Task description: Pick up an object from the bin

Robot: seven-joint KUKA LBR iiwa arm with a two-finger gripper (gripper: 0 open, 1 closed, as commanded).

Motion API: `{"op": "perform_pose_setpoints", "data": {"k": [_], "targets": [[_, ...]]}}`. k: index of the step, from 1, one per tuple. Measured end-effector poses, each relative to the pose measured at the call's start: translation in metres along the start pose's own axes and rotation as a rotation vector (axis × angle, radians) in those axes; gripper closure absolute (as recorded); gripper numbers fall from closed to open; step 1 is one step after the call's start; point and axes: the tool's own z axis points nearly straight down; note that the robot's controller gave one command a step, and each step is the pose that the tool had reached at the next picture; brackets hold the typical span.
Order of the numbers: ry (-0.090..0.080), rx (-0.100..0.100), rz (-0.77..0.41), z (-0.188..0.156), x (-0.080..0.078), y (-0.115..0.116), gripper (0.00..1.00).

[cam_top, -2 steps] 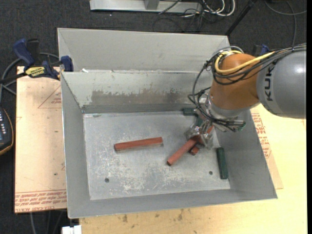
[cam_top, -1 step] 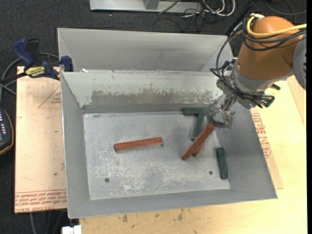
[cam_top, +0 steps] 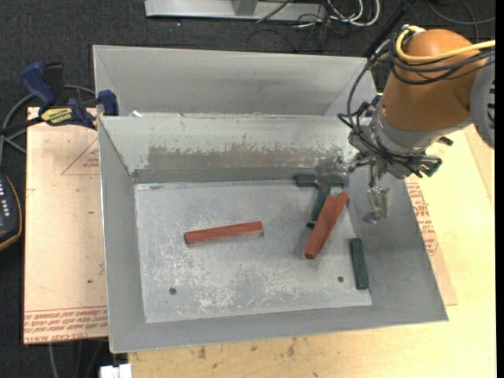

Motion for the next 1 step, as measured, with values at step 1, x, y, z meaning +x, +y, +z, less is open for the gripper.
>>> {"op": "perform_pose_setpoints", "data": {"k": [1], "targets": [[0.003, -0.006, -0.354, 0.1292, -0.0225, 0.0015, 0.00]]}}
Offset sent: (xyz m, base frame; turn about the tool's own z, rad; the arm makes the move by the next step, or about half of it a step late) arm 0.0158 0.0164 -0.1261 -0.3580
